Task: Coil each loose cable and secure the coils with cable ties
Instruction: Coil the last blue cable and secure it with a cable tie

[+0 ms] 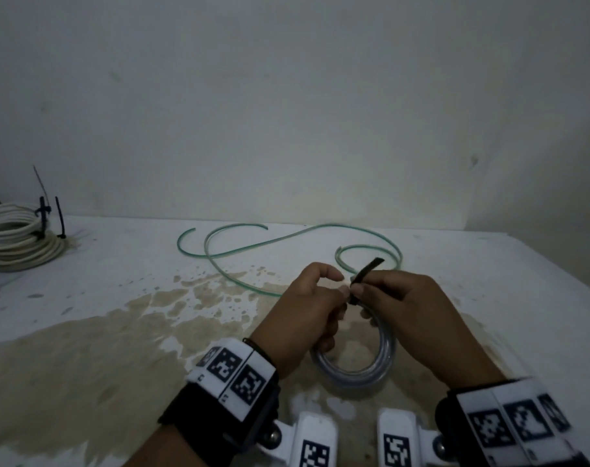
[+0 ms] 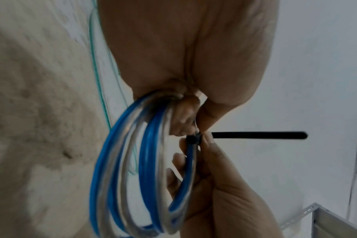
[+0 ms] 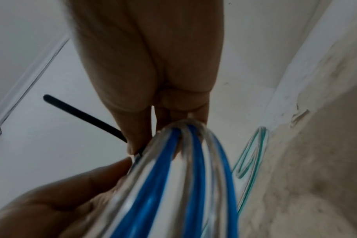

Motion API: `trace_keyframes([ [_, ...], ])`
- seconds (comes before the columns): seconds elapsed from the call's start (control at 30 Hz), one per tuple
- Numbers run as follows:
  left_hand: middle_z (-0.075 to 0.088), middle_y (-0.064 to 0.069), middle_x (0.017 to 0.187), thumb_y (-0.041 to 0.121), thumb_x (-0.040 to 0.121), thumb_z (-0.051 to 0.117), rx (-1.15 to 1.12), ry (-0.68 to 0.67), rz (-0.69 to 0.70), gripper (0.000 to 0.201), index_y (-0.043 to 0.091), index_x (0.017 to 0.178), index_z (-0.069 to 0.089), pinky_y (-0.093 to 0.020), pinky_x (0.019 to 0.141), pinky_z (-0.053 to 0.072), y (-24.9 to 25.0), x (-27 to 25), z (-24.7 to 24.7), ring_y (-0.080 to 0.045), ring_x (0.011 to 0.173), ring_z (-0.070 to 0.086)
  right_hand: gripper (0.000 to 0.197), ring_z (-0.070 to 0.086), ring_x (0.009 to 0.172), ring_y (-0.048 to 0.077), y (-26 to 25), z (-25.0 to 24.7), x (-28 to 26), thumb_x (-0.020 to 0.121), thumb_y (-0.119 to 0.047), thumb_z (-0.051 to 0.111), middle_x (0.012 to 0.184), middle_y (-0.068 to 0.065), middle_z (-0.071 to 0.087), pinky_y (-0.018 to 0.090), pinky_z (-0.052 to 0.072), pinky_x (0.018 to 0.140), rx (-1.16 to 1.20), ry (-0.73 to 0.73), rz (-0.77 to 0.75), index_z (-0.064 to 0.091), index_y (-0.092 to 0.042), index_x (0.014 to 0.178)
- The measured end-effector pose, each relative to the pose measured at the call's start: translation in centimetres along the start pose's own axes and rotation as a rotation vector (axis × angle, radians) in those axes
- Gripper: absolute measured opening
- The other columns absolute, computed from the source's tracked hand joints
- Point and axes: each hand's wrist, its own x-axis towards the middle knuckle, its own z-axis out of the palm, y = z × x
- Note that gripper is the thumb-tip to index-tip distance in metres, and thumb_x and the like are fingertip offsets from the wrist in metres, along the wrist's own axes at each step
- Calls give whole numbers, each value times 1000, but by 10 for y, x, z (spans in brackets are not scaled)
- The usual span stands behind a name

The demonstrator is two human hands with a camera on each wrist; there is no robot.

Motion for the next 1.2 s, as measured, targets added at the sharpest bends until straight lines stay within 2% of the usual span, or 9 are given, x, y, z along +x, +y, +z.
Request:
trace_keyframes([
  [0.1, 54, -6, 64, 10, 97, 50, -54, 32, 15, 7, 8, 103, 53, -28, 47, 46, 2, -8, -10, -15, 46, 45, 17, 64, 57, 13, -8, 7, -1, 89, -14, 62, 67, 0, 69, 24, 54, 54, 148, 25, 84, 71, -21, 77],
  [0.2, 60, -8, 70, 13, 96, 52, -19, 31, 4, 11, 8, 98, 61, -33, 61, 53, 4, -20, -27, -19, 57, 58, 16, 60, 53, 13, -16, 16, -2, 90, -15, 60, 62, 6, 66, 24, 51, 52, 235, 33, 146, 72, -17, 79],
  [0.33, 70, 0, 83, 21, 91, 63, 249, 84, 76, 17, 20, 107, 66, -39, 79, 58, 5, -36, -60, -15, 74, 68, 19, 52, 47, 15, -35, 36, 9, 89, -20, 61, 59, 9, 63, 22, 43, 47, 108, -254, 193, 73, -13, 76],
  [0.43, 72, -1, 85, 23, 93, 61, 360, 64, 113, 12, 32, 95, 68, -33, 70, 59, 9, -57, -85, -18, 74, 70, 9, 52, 47, 18, -52, 66, 21, 85, -16, 67, 57, 9, 63, 28, 42, 48, 27, -426, 217, 67, -8, 80],
  [0.57, 73, -4, 84, 17, 91, 63, 229, 220, 112, 15, 16, 101, 74, -29, 66, 58, 13, -87, -127, -17, 70, 68, 14, 54, 51, 23, -81, 113, 35, 85, -14, 64, 62, 13, 66, 33, 43, 53, 40, -537, 217, 55, -8, 94],
  [0.67, 71, -4, 76, 9, 90, 63, 90, 383, 132, 13, 12, 93, 75, -26, 63, 55, 17, -108, -160, -16, 64, 66, 17, 64, 58, 21, -108, 155, 38, 85, -16, 65, 70, 14, 69, 31, 51, 59, 102, -542, 188, 57, -12, 100],
  [0.77, 72, -9, 75, 6, 89, 63, -22, 592, 152, 12, 12, 86, 73, -24, 60, 55, 22, -129, -195, -16, 61, 67, 17, 70, 69, 26, -127, 196, 37, 86, -23, 65, 78, 11, 72, 41, 59, 70, 178, -545, 219, 62, -13, 99],
  [0.97, 68, -14, 82, 6, 93, 57, -276, 1042, 309, 8, 1, 95, 63, -23, 60, 55, 24, -164, -269, -15, 63, 68, 30, 67, 62, 31, -149, 262, 32, 81, -25, 71, 77, 15, 72, 35, 54, 53, 336, -688, 453, 61, -9, 104],
  [1.2, 71, -10, 84, 6, 94, 52, -335, 1036, 413, 11, 4, 95, 63, -24, 68, 58, 52, -188, -329, -15, 73, 67, 13, 63, 59, 18, -189, 327, 61, 91, -11, 58, 69, 10, 65, 29, 53, 54, 595, -598, 297, 65, 0, 95],
])
